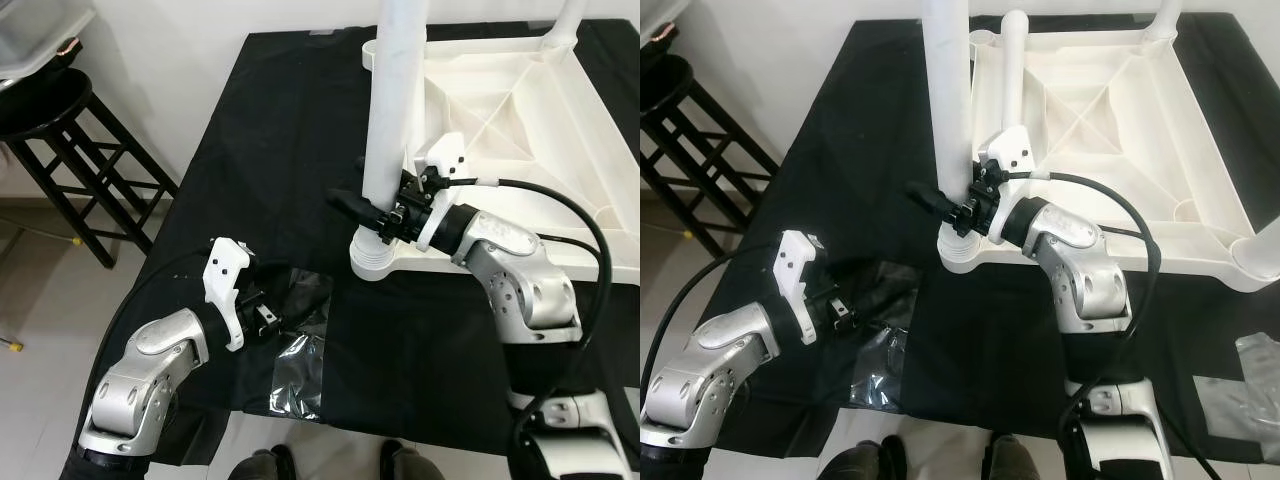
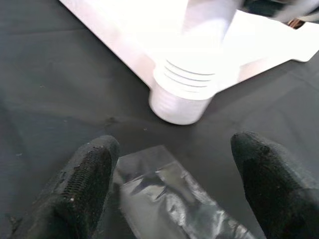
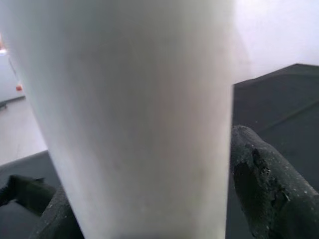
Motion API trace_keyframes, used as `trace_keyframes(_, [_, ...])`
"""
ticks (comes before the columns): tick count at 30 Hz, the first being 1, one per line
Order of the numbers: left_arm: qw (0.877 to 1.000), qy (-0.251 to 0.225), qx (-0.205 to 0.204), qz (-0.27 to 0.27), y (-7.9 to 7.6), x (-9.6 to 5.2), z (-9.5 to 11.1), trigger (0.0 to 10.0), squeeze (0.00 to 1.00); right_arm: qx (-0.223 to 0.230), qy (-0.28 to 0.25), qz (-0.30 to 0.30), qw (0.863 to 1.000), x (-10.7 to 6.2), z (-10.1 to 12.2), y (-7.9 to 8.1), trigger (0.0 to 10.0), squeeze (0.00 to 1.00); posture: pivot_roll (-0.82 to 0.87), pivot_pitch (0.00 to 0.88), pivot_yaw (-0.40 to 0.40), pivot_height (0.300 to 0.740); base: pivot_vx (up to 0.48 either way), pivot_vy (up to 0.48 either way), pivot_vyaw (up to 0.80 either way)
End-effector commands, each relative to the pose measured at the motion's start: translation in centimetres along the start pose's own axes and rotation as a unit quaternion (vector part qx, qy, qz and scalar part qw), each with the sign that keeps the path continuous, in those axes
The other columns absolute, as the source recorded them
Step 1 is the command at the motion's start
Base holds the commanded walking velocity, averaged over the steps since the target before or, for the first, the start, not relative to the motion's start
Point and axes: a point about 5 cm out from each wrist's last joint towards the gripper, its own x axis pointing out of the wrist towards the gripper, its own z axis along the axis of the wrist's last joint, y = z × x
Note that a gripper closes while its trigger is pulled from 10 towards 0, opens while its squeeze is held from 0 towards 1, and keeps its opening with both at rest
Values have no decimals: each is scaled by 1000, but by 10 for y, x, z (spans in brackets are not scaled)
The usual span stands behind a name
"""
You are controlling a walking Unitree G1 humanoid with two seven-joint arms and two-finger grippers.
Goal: Building children table
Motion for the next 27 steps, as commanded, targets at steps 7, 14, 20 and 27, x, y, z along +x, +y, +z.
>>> trace_keyframes(7, [1000, -22, -10, 14, -23, 0, -13, 0, 0, 5, 14, 101, 995, -1, -8, -19, 0, 0, 85, 199, 22, 740, 0, 0, 0])
trace_keyframes(14, [999, -22, 7, 28, -29, -6, -18, 0, 0, 23, 31, 153, 987, -12, -10, -27, 0, 0, 68, 203, 7, 740, 0, 0, 0])
trace_keyframes(20, [999, -25, 22, 41, -35, -9, -22, 0, 0, 17, 50, 120, 991, -25, -23, -25, 0, 0, 41, 209, 3, 740, 0, 0, 0])
trace_keyframes(27, [996, -24, 38, 71, -34, -9, -27, 10000, 0, 135, 170, -215, 952, -24, -114, 81, 0, 0, 5, 223, 2, 740, 0, 0, 0])
